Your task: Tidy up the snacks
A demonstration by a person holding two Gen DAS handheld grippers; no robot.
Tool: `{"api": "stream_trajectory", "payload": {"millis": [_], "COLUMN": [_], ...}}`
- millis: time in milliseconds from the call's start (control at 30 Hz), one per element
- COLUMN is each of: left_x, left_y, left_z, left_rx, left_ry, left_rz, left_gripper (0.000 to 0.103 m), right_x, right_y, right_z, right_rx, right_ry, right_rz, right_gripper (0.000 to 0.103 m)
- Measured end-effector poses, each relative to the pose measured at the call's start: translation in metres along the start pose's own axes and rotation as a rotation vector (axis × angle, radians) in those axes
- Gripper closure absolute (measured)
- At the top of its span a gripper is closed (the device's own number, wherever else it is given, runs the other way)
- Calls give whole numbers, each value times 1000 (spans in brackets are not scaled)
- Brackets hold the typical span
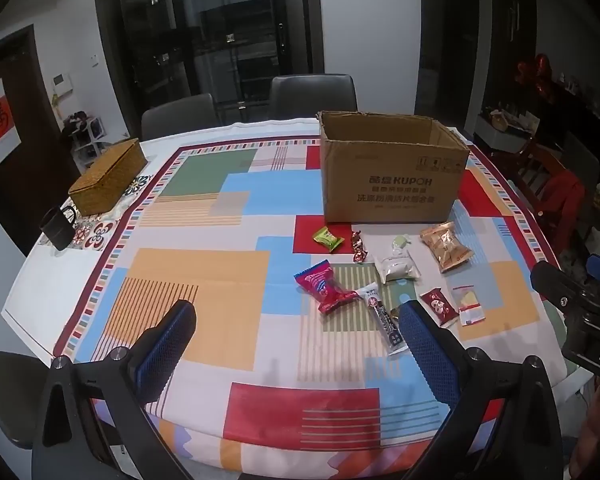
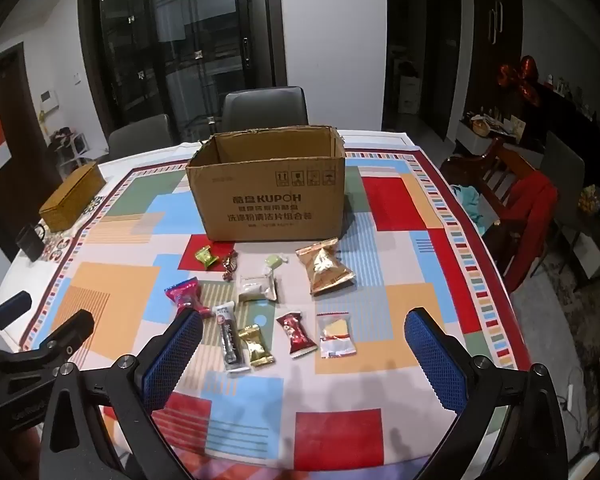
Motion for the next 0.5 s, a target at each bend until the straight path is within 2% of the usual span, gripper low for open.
{"api": "stream_trajectory", "payload": {"millis": [500], "left_x": [-12], "left_y": [-14], "left_z": [-3], "left_rx": [1], "left_ry": [5], "left_rz": [57], "left_gripper": [0], "right_x": [-12], "right_y": [-13], "right_z": [0], "right_rx": [7], "right_ry": [-27], "right_rz": [38], "right_gripper": [1]}}
Point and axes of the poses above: each gripper's, at about its wrist camera, not at the fingertips, and y roughly the way its jaws point, z to its right, x to its underside, the point moved 4 cm from there along y, roughly the way its jaws point, and after that the axes turned 14 degrees about z, right-handed, at the moved point
